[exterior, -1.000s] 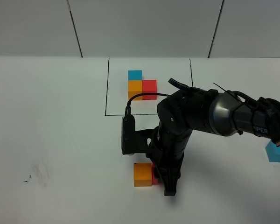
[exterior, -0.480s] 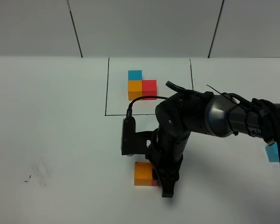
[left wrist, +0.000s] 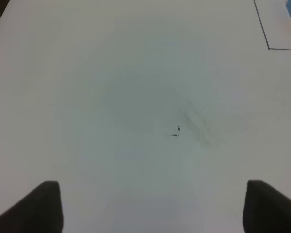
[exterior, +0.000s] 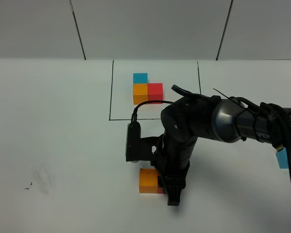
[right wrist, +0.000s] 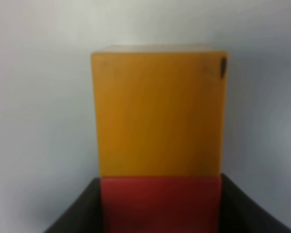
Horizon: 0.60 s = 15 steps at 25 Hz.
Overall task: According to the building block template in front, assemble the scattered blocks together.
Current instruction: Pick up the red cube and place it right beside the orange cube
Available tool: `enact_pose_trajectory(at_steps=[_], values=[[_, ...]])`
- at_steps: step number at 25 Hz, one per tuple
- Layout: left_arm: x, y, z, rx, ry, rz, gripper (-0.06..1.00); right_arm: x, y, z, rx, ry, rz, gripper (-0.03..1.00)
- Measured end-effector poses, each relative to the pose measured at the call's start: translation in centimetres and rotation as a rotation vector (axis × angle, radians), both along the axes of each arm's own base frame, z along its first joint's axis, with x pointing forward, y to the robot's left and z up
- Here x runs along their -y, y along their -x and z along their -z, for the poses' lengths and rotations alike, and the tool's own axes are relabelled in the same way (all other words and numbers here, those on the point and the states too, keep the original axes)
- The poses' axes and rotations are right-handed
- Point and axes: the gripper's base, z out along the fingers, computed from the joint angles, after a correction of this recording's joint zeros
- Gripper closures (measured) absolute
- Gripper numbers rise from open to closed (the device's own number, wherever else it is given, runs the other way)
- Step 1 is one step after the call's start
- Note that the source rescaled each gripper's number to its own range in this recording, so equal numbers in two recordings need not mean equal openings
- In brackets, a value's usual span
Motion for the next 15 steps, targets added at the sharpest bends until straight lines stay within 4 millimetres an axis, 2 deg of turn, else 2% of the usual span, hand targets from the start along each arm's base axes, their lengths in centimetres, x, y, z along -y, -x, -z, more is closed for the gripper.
enact_pose_trajectory(at_steps=[3,7,9,11,15], values=[[0.0,0.0,0.0,0.0,0.0,0.0,0.28,0.1,0.1,0.1,-0.01,0.017,-0.005,0.68],[0.0,0.0,0.0,0.0,0.0,0.0,0.28,0.6,0.1,-0.4,-0.004,0.055,0.029,0.34],[0.0,0.0,0.0,0.0,0.0,0.0,0.28,0.9,0.0,-1.6,0.029,0.058,0.068,0.14],[0.0,0.0,0.0,0.0,0.0,0.0,0.28,1.3,0.2,-3.4,0.061,0.06,0.123,0.03],[0.0,0.0,0.0,0.0,0.0,0.0,0.28,2.5,0.9,-7.4,0.095,0.047,0.294,-0.03]])
